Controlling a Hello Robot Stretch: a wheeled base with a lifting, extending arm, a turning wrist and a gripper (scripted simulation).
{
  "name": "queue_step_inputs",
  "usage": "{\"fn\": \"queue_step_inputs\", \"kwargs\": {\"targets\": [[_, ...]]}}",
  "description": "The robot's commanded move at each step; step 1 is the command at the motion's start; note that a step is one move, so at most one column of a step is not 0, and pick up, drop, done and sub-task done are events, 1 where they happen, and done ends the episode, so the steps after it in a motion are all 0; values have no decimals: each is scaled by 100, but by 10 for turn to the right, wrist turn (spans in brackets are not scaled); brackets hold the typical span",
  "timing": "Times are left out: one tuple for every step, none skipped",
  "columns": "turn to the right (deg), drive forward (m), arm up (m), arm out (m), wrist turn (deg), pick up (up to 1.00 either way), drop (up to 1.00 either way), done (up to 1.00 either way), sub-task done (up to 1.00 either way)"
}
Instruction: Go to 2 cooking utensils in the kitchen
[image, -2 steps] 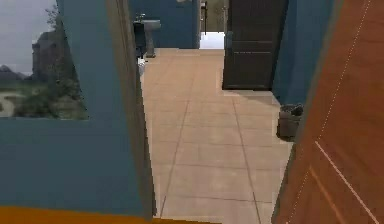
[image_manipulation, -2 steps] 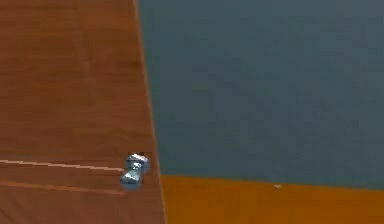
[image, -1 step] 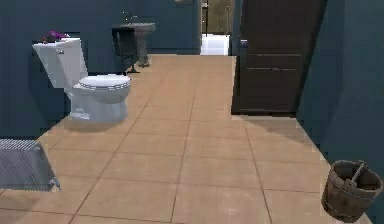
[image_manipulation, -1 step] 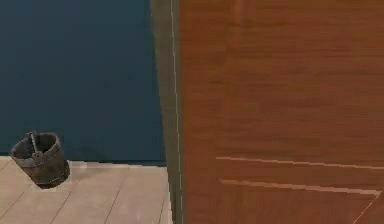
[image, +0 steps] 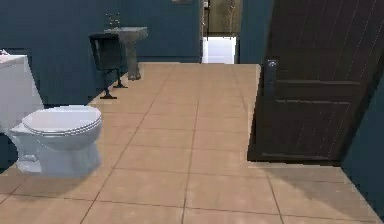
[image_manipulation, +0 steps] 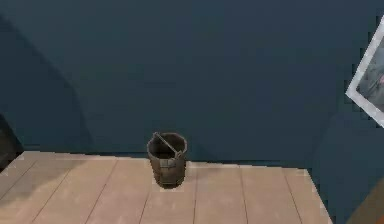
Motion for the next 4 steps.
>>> {"fn": "queue_step_inputs", "kwargs": {"targets": [[0,100,0,0,0,0,0,0,0],[30,0,0,0,0,0,0,0,0],[0,50,0,0,0,0,0,0,0],[0,45,0,0,0,0,0,0,0]]}}
